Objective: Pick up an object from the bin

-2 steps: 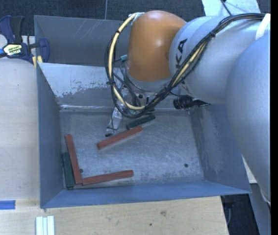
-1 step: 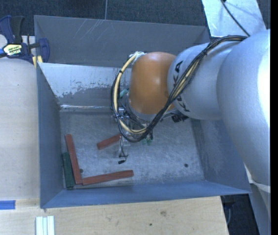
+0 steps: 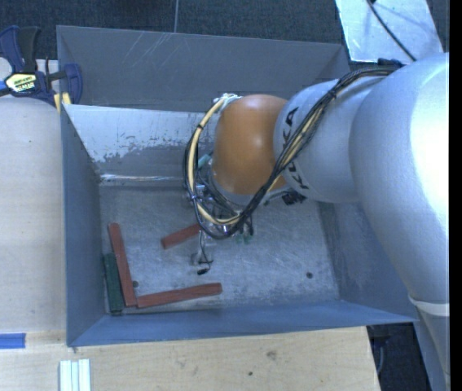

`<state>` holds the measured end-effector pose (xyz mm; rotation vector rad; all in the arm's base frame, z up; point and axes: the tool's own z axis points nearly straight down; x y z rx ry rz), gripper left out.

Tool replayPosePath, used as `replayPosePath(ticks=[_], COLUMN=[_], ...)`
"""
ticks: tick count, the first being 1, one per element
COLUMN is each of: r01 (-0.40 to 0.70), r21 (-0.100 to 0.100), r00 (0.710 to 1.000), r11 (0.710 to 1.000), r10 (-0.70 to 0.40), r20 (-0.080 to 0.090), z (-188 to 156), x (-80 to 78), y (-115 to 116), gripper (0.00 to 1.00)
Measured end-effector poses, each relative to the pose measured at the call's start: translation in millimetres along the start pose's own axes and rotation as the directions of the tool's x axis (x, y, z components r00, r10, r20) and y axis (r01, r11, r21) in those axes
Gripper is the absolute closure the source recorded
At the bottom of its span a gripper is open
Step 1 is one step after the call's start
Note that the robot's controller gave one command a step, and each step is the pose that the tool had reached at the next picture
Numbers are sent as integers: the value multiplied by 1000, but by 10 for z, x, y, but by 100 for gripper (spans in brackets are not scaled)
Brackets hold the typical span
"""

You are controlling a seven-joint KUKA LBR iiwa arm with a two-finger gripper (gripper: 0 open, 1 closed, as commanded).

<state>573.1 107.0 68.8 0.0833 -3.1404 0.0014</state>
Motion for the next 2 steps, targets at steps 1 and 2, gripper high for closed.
replayPosePath(ticks=[1,2], r01=[-1,273], r21=[-2,1], r00=[1000,962], r11=[1000,962], r10=[1,-273], r20=[5,9], z=[-29,-1501], x=[-15,395], y=[9,-170], gripper=[100,100])
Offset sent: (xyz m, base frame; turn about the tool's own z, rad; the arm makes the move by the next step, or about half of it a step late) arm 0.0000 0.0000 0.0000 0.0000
